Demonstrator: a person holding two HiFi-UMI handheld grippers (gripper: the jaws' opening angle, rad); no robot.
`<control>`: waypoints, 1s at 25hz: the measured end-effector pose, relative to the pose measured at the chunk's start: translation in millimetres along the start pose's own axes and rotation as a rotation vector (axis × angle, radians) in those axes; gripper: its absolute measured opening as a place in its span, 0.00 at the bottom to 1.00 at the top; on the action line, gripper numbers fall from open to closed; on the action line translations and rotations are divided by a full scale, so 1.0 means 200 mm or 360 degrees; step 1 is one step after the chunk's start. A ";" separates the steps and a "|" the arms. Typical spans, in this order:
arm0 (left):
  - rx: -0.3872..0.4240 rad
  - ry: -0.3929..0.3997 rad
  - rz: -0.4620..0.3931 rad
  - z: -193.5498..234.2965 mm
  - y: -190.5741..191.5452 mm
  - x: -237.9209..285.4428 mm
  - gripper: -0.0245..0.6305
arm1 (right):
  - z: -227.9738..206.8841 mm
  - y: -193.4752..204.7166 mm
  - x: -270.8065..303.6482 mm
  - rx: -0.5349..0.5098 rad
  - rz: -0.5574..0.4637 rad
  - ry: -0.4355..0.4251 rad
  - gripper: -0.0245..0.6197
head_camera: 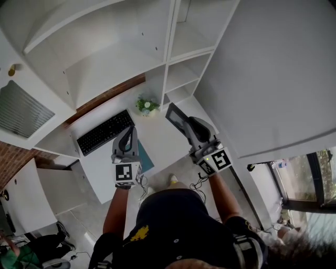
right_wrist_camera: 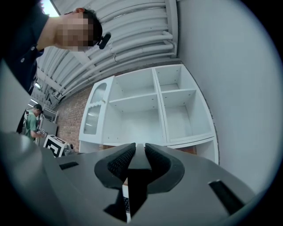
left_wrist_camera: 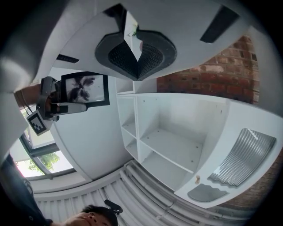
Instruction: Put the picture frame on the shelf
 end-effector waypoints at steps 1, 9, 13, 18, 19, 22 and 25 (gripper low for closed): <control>-0.0003 0.0006 -0.0001 -0.01 0.00 0.02 0.06 | -0.03 0.00 0.00 0.0001 -0.0019 -0.0022 0.14; -0.0019 0.0088 -0.0010 -0.15 0.00 0.15 0.06 | -0.38 0.08 -0.02 0.0055 0.0035 -0.0032 0.14; -0.0020 0.0133 0.0036 -0.21 0.00 0.17 0.06 | -0.50 0.14 -0.02 0.0047 0.0067 -0.0020 0.14; -0.0005 0.0213 0.0061 -0.32 0.02 0.17 0.06 | -0.63 0.17 -0.01 0.0039 0.0059 -0.0040 0.14; -0.0008 0.0219 0.0061 -0.33 0.02 0.17 0.06 | -0.65 0.17 0.01 0.0041 0.0054 -0.0054 0.14; -0.0024 0.0241 0.0059 -0.36 0.00 0.18 0.07 | -0.71 0.15 0.05 0.0039 0.0056 -0.0111 0.14; -0.0041 0.0259 0.0059 -0.38 0.00 0.19 0.06 | -0.78 0.17 0.09 0.0020 0.0079 -0.0123 0.14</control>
Point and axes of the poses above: the fingertips, and each gripper's own axes: x forward along the fingers, z to its left, y out of its underside, the point moved 6 cm from there along -x, backward along the fingers, and after that the axes turned 13 degrees about -y, right-handed, at the moved point
